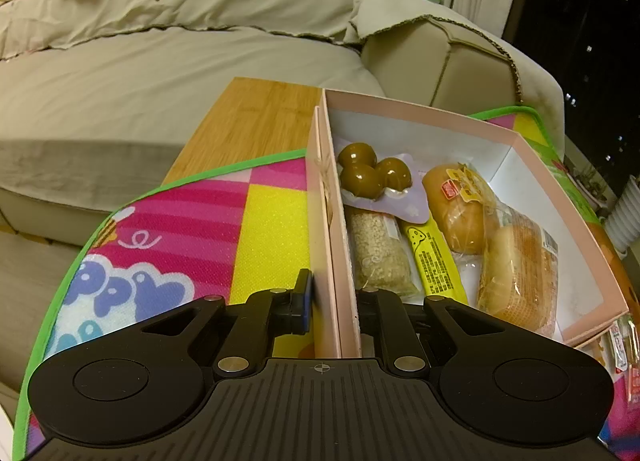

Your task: Organize objects

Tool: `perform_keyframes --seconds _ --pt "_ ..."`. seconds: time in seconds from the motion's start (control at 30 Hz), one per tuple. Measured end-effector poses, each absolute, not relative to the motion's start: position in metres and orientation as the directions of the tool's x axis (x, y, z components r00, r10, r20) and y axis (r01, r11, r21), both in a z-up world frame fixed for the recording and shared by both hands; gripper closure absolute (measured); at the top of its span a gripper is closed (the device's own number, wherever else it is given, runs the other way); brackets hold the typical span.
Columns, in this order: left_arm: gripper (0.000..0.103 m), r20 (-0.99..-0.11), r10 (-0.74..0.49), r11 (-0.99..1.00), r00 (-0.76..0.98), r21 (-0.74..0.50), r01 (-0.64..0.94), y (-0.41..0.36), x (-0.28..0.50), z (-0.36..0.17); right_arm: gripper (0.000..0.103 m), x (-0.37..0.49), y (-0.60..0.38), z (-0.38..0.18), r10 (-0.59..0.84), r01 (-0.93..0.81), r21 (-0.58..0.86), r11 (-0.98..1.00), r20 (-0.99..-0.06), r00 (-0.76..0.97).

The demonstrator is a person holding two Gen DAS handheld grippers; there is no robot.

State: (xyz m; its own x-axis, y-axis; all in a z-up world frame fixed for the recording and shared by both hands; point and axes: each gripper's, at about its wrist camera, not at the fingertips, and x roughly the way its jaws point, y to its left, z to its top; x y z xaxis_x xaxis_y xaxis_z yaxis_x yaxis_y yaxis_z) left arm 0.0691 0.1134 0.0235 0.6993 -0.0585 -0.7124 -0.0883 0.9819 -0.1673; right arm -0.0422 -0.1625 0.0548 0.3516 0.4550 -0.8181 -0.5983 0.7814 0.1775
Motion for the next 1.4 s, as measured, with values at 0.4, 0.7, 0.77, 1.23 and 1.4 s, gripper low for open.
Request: perform_keyframes --seconds 0.4,0.7,0.77,1.23,1.4 --pt "0.089 -0.711 -0.054 0.983 0.702 -0.163 -0.09 0.112 0.068 0.023 0.065 -0.043 -0.129 0.058 0.374 -0.584 0.059 0.81 -0.819 0.436" --pt "0.088 -0.706 -0.06 0.981 0.705 -0.174 -0.09 0.115 0.068 0.022 0.067 -0.045 -0.136 0.107 0.424 -0.587 0.064 0.807 -0.755 0.5" --pt "0.088 -0.706 -0.061 0.98 0.706 -0.175 -0.09 0.115 0.069 0.022 0.067 -0.041 -0.14 0.133 0.453 -0.582 0.071 0.81 -0.705 0.545" --pt "0.088 -0.705 -0.063 0.98 0.706 -0.178 -0.09 0.114 0.07 0.021 0.059 0.089 -0.114 0.201 0.355 -0.391 0.028 0.92 -0.478 0.803" --pt "0.088 -0.705 -0.061 0.98 0.707 -0.175 -0.09 0.114 0.07 0.021 0.052 0.093 -0.134 0.182 0.349 -0.369 0.066 0.927 -0.51 0.786"
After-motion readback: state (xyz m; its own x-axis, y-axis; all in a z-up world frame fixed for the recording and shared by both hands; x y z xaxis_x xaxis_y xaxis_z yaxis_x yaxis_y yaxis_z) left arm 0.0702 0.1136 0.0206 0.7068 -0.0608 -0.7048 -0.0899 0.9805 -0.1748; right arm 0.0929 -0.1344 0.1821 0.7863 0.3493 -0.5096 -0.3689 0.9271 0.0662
